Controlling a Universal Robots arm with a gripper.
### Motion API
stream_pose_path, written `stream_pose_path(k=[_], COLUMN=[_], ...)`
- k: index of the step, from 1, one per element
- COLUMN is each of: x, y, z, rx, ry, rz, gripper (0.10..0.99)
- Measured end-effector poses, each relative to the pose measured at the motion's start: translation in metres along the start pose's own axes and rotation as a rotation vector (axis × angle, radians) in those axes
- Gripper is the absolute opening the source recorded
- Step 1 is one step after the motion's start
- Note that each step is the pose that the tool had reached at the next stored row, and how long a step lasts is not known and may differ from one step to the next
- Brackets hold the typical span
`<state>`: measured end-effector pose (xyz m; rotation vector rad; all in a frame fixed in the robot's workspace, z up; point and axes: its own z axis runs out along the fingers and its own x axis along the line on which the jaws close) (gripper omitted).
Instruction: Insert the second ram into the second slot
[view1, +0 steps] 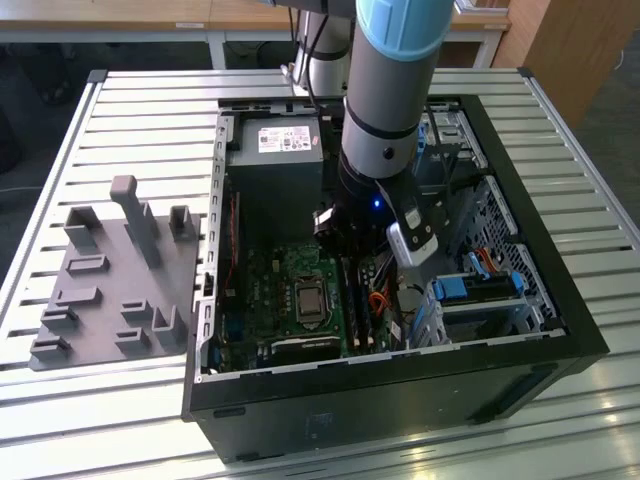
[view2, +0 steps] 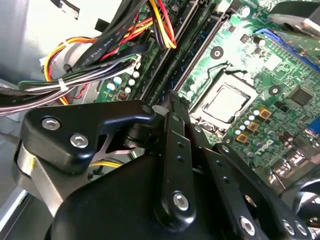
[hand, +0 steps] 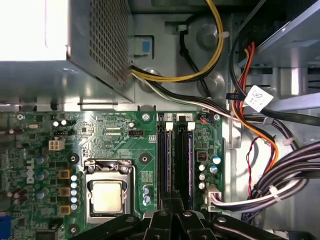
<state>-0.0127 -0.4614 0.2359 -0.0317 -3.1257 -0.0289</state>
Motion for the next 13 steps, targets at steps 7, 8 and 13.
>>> stream_pose_path(k=[7,8,13], x=[0.0001,0.0002,0.0002], y=[0.0002,0.0002,0.0002], z=[-0.0093,-0.0104,-0.0115], rx=[0.000,0.000,0.000], ry=[0.0014,0.0017,0.0020], rz=[0.000,0.000,0.000], gripper=[0.106,0.106,0.106])
